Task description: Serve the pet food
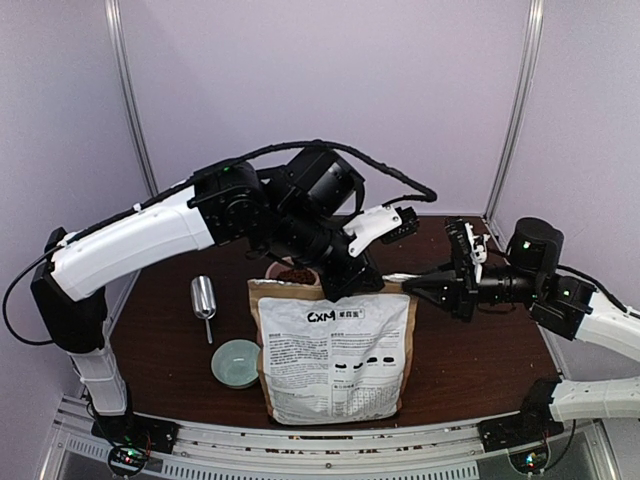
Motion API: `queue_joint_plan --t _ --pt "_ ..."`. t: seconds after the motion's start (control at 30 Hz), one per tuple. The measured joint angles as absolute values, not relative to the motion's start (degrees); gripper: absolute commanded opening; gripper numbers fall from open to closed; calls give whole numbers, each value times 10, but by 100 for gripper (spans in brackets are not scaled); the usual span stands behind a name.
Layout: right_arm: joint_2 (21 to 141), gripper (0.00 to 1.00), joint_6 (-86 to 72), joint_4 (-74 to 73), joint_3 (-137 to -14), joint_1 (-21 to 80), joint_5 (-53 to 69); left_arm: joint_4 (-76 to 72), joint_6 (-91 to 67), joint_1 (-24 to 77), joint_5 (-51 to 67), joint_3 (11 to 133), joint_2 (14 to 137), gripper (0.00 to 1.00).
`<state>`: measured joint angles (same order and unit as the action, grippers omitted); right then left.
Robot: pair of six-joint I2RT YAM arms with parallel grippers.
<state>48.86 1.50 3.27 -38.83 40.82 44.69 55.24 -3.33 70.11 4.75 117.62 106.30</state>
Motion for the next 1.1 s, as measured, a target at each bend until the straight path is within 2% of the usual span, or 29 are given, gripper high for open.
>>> queue_joint_plan --t 0.33,0.8,0.9,1.03,1.1 --pt "496 36 9 75 -388 407 449 553 -33 701 56 1176 1063 0" --pt "533 36 9 74 -388 408 467 553 -33 701 58 1176 1063 0" --pt "541 31 9 74 -389 412 472 553 -33 701 59 1176 1063 0" --pt "552 2 6 73 -391 418 477 552 -33 701 60 1175 1063 0" --pt "556 0 8 71 -392 420 481 552 -33 700 60 1175 1063 0"
